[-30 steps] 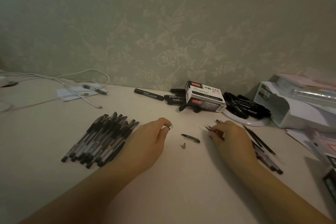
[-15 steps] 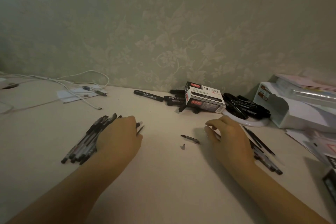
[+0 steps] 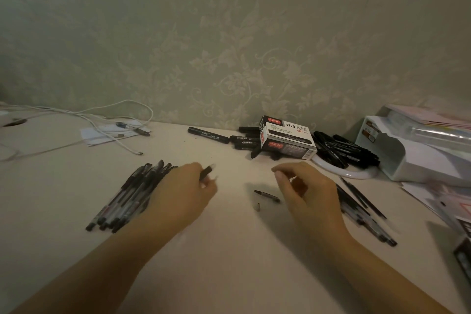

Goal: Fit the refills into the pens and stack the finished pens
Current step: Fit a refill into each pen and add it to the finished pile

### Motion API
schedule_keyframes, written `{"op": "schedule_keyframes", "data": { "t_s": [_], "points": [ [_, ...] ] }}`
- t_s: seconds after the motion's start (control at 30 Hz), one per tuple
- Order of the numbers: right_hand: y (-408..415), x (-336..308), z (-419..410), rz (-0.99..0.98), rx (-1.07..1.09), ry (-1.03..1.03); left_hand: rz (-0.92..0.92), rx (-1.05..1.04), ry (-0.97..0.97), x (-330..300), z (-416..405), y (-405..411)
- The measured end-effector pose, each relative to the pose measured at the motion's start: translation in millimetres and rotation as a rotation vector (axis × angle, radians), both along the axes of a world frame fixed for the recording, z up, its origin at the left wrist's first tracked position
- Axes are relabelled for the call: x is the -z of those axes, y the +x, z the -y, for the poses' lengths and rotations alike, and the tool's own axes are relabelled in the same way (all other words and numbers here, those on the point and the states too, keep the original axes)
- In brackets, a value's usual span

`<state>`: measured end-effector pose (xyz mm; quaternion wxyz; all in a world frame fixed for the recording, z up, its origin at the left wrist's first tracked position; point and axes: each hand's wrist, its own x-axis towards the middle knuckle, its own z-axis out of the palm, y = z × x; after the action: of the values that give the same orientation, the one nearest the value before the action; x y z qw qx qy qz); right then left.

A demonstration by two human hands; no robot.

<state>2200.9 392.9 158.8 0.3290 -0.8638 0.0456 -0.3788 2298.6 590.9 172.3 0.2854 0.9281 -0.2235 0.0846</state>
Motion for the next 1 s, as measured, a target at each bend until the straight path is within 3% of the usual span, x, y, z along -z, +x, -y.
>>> {"op": "schedule_keyframes", "data": {
  "t_s": [0.1, 0.17, 0.23, 0.37, 0.67, 1.0],
  "points": [
    [-1, -9, -18, -0.173, -0.257, 0.399, -0.459, 0.218, -0.499, -7, 10, -9],
    [-2, -8, -29, -0.355, -0.432, 0.572, -0.650, 0.300, -0.645, -8, 14, -17],
    [-2, -3, -36, -0.454, -0.550, 0.676, -0.653, 0.338, -0.674, -5, 18, -24],
    [1, 6, -39, -0.464, -0.618, 0.867, -0.633, 0.363, -0.704, 1, 23, -29],
    [3, -17, -8, 0.082, -0.366, 1.282, -0.614, 0.518, -0.522, 10, 21, -23],
    [5, -13, -6, 0.036, -0.341, 1.298, -0.603, 0.561, -0.564, 8, 20, -25]
  ]
}}
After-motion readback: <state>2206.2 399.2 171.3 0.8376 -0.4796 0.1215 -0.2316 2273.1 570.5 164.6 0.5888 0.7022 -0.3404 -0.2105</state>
